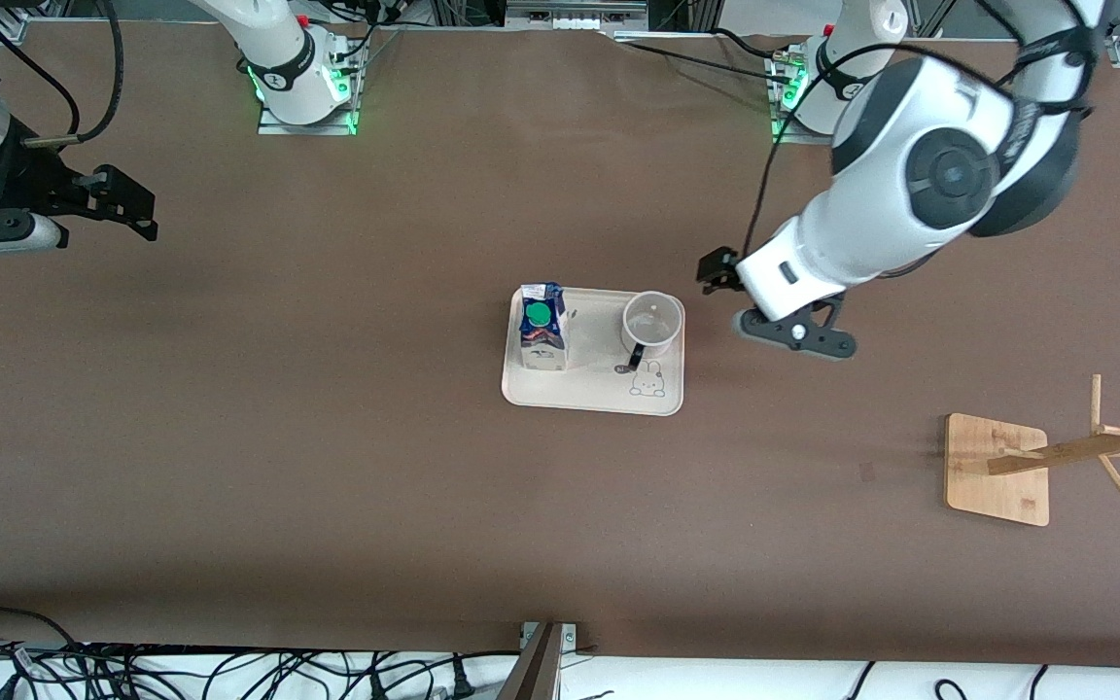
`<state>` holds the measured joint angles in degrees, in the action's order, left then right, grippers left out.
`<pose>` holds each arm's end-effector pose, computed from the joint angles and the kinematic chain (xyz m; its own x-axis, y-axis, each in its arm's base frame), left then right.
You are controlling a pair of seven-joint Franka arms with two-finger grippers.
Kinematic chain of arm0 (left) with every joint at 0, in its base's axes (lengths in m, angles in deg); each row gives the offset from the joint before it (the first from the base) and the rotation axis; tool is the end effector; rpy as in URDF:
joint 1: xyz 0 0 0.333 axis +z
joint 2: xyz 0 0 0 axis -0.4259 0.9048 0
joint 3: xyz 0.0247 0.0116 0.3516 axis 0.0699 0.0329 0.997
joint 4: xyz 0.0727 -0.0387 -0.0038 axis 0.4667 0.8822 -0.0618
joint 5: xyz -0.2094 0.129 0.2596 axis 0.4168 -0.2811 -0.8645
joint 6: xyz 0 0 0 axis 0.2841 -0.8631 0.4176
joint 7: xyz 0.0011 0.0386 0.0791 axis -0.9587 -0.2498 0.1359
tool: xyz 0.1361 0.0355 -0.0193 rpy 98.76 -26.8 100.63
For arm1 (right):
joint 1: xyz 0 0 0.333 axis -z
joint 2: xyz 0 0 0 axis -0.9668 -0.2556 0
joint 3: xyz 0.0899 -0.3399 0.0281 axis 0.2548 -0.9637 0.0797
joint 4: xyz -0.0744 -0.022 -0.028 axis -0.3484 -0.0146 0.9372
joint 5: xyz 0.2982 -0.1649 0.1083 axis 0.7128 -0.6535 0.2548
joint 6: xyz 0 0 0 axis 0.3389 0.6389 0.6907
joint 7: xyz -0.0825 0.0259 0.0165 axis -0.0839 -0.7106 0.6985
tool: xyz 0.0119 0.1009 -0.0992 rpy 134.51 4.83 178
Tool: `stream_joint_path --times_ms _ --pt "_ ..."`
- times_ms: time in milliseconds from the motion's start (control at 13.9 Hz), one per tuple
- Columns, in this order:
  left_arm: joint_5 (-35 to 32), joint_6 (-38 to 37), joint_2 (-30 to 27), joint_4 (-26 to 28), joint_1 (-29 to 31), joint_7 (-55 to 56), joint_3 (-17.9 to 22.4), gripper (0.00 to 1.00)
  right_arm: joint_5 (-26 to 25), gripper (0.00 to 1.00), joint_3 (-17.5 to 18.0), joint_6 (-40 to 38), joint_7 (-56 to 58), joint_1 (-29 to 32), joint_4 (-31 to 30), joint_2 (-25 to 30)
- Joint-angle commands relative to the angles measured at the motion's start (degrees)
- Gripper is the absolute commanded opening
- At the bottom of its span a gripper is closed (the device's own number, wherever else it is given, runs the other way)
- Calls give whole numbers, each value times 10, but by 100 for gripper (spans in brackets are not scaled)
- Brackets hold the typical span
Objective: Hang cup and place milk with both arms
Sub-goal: 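Reach the left gripper over the white mug on the tray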
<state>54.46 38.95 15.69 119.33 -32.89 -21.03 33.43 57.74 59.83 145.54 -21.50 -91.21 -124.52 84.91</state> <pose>0.5675 -0.2740 0.4789 0.9813 -0.1525 -0.1175 -0.1302 -0.9753 0.1783 0.5206 0.0507 0.6174 0.9941 0.1081 -0.0024 0.1082 -0.9940 0.0179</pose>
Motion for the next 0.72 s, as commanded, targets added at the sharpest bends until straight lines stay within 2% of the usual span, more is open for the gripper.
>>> stream_joint_path --times_ms 0,72,287,431,574,646 --pt "-72 37 27 -13 -35 49 -1 100 -3 100 2 -2 0 0 4 0" --pt "-77 37 32 -11 -41 49 -1 100 -2 100 2 -5 0 0 4 0" --pt "-90 68 30 74 -83 54 0 100 -2 100 2 -5 0 0 4 0" --pt "-118 100 33 94 -95 60 -1 100 -2 100 2 -5 0 1 4 0" --pt "-133 169 33 136 -97 60 -1 100 -2 100 1 -6 0 1 4 -1" --pt "-132 213 29 181 -98 64 -2 100 -2 100 1 -7 0 1 4 -1"
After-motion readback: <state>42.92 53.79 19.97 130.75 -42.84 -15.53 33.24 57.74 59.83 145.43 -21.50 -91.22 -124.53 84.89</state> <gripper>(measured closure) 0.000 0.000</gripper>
